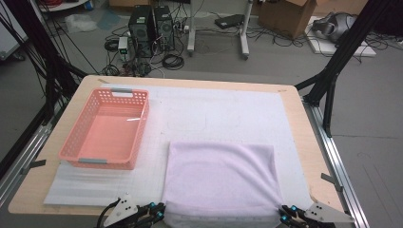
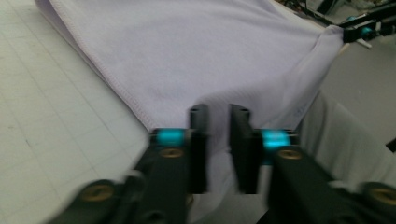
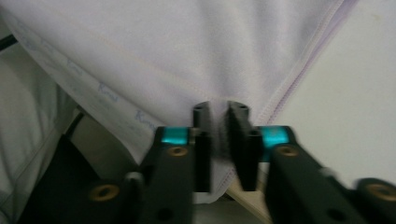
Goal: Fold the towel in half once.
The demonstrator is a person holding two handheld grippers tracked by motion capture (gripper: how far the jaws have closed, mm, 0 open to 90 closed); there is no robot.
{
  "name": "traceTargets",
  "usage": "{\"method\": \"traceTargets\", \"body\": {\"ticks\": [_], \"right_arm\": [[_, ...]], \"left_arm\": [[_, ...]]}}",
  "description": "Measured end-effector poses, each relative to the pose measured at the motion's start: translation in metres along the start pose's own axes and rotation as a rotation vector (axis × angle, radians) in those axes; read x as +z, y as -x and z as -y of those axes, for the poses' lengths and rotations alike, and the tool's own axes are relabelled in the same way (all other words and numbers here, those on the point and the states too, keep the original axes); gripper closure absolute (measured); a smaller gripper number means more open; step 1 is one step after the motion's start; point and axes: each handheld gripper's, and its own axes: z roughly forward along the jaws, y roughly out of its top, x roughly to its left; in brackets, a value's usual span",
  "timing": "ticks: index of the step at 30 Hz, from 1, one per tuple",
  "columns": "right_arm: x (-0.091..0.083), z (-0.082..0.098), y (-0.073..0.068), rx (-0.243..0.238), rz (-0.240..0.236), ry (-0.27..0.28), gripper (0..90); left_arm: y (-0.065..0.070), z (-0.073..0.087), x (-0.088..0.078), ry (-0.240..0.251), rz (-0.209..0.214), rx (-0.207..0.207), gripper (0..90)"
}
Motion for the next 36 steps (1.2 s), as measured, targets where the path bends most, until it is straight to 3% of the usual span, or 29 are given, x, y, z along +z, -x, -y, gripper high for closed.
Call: {"method": "traceTargets", "body": {"ticks": [1, 4, 6, 11, 17, 25, 32, 35, 36], "right_arm": [[0.000, -0.001, 0.000, 0.008, 0.009, 0.012, 68.2], [-0.004, -0.007, 0.006, 0.042, 0.026, 0.081, 65.3], [-0.004, -0.011, 0.010, 0.049, 0.047, 0.108, 66.5], [0.004, -0.020, 0.021, 0.051, 0.083, 0.132, 69.4], [0.032, -0.033, 0.042, 0.054, 0.096, 0.101, 70.4], [0.079, -0.061, 0.067, 0.032, 0.073, 0.053, 71.4], [0.124, -0.093, 0.089, 0.030, 0.034, 0.022, 78.1], [0.141, -0.098, 0.098, 0.019, 0.054, -0.033, 81.0], [0.143, -0.099, 0.102, 0.027, 0.050, -0.023, 81.8]], "left_arm": [[-0.002, -0.002, 0.002, 0.007, 0.004, -0.019, 65.1], [-0.007, -0.011, 0.003, 0.052, -0.007, -0.009, 56.0], [-0.011, -0.017, 0.005, 0.077, -0.014, -0.001, 54.5], [-0.027, -0.028, 0.017, 0.102, -0.017, -0.035, 53.1], [-0.043, -0.040, 0.038, 0.085, -0.013, -0.031, 51.6], [-0.065, -0.061, 0.064, 0.086, -0.004, -0.028, 47.8], [-0.086, -0.075, 0.089, 0.062, -0.002, -0.036, 46.1], [-0.092, -0.077, 0.096, 0.060, -0.017, -0.041, 44.8], [-0.093, -0.078, 0.097, 0.060, -0.024, -0.041, 44.8]]}}
